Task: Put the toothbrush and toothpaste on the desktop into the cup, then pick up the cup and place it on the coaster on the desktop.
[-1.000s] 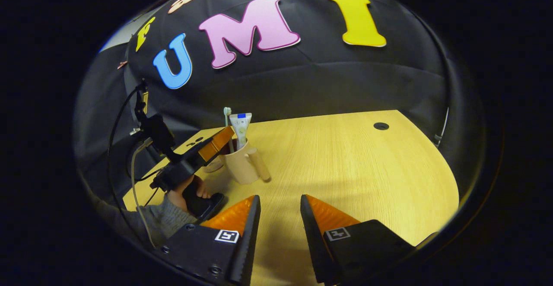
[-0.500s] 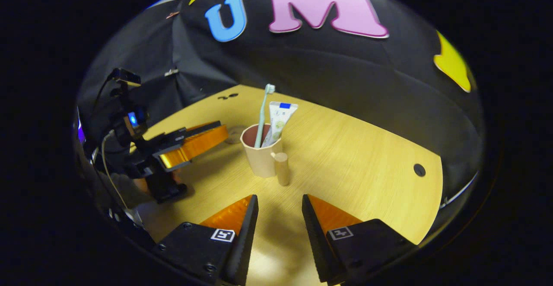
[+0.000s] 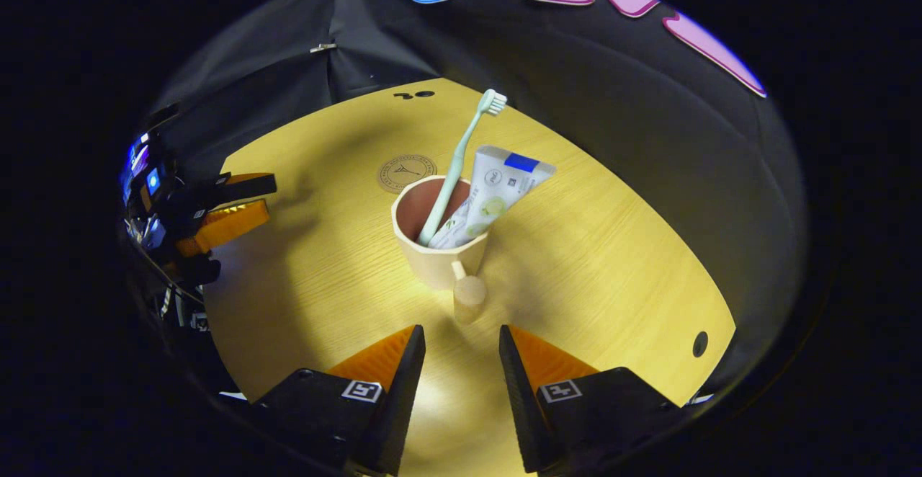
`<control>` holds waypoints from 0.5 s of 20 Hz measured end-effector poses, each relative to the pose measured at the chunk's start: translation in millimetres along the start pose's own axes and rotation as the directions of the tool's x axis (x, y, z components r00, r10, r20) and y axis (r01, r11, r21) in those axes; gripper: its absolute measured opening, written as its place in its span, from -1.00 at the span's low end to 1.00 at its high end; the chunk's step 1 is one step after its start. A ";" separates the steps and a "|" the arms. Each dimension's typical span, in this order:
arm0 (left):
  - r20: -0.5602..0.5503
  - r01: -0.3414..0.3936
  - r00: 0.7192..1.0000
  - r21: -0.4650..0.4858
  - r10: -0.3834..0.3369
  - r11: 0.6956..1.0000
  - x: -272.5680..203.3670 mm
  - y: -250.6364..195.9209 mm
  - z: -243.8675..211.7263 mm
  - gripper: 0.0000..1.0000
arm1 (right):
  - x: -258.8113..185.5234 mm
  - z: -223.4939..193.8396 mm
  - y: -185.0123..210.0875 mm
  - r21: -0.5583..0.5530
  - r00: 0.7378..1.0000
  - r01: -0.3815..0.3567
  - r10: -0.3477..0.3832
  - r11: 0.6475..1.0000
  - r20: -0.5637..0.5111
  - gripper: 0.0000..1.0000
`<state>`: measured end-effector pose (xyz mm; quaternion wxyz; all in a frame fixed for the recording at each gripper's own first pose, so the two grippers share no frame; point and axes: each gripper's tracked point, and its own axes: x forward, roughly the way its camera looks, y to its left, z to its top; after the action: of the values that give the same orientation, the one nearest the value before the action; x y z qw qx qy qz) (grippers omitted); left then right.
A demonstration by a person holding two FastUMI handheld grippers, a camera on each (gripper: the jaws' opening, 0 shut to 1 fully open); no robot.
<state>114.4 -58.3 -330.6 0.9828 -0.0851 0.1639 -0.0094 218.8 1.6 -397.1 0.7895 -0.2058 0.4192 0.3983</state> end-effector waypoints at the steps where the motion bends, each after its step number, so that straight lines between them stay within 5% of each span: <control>1: -0.001 -0.026 1.000 -0.018 0.026 0.999 -4.0 7.2 -1.1 0.57 | 7.4 3.7 -2.9 -0.011 1.000 -0.004 0.004 1.000 -0.014 0.27; 10: 0.034 -0.190 0.980 -0.098 0.194 0.977 -25.1 47.2 -2.9 0.56 | 62.4 12.1 4.0 -0.088 0.990 -0.062 0.050 0.994 -0.130 0.25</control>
<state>89.3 -11.2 -333.3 0.9772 -0.1155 0.1504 0.0952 242.3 40.4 -441.8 0.7392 -0.2552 0.4558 0.4252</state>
